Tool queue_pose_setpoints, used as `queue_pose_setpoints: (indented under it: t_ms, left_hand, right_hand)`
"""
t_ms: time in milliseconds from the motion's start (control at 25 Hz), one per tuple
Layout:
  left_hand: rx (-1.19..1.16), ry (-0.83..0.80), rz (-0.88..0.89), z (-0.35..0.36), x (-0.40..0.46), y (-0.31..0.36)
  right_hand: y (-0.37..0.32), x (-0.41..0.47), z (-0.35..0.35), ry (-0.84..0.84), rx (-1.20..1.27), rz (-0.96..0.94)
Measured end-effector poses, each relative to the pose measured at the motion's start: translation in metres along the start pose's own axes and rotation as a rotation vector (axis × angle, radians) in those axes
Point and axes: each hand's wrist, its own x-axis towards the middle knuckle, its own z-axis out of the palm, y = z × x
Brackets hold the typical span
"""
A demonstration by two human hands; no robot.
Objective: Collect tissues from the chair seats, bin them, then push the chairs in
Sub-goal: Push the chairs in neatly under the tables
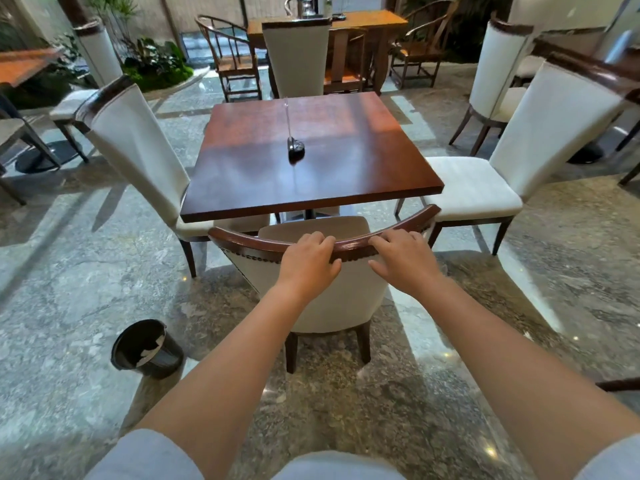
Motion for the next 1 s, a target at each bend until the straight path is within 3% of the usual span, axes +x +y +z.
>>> queue_pose_setpoints:
  t_ms: [440,800,1000]
  left_hand:
    - [0.065,-0.041,0.262,0.017,0.006,0.136]
    - [0.044,-0.052,0.251,0.074,0.082,0.312]
    - [0.031,-0.083,0.213,0.103,0.136,0.374]
  right_hand:
    - [0.090,-0.102,-0.036,0.020,-0.078,0.207]
    - [0.277,-0.139,-0.058,0.007,-0.113,0.209]
    - [0.372,-0.130,-0.058,-0.030,-0.118,0.214]
